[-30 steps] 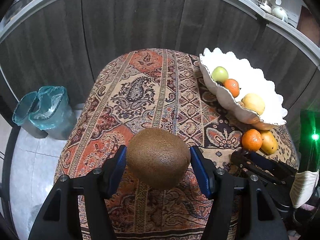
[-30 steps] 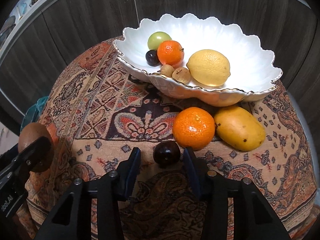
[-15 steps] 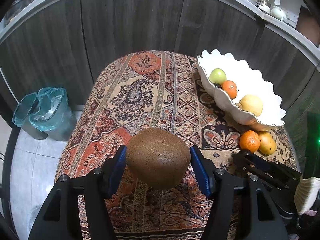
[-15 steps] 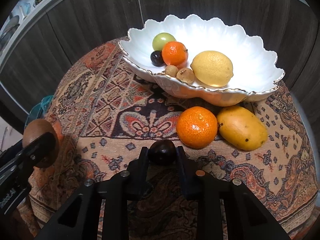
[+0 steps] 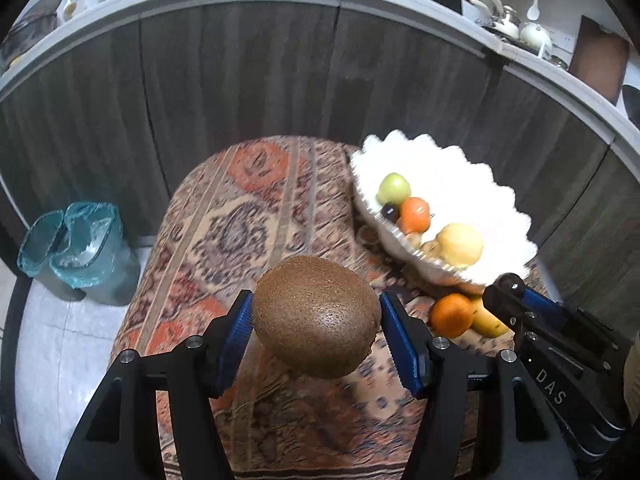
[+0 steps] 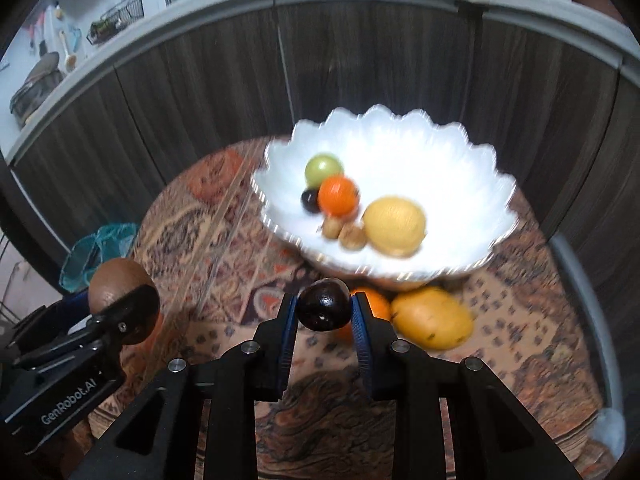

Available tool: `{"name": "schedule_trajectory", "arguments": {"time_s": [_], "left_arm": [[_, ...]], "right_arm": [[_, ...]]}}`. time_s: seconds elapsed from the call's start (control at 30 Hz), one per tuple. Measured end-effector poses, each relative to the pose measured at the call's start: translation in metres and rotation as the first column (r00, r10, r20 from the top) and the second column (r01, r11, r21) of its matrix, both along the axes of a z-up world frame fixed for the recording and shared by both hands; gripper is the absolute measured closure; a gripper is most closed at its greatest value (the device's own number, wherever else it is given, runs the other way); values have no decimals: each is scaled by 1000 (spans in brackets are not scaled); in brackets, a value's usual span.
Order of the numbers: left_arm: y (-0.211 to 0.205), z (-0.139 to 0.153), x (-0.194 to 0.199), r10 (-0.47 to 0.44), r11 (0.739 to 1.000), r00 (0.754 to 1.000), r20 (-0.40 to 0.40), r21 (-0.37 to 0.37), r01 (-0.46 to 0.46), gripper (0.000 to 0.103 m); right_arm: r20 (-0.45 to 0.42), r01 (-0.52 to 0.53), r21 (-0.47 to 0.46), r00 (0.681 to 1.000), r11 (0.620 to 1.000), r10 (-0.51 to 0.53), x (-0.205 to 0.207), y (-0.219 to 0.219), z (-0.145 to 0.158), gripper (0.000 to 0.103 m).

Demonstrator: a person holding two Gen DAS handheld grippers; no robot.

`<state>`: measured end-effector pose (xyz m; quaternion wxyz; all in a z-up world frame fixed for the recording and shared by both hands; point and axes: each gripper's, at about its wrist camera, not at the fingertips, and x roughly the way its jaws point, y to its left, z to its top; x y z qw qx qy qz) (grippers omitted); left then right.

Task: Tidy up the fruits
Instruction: 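Carry the kiwi and plum over the white bowl and open both tools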

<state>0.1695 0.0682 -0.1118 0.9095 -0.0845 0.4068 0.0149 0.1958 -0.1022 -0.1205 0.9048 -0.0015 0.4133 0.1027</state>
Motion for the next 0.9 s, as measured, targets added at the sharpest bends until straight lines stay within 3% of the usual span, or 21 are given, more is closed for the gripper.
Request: {"name": "schedule_trajectory", "arguments": {"time_s": [0.5, 0.9], "left_arm": [[-69, 25, 71, -121, 993, 991, 57, 3, 121, 41], [-87, -1, 115, -140, 990, 990, 13, 16, 139, 41]], "right_arm": [[82, 95, 6, 992, 995, -95, 51, -70, 35, 75], [45, 113, 1, 993, 994, -112, 96, -93, 14, 75]]}}
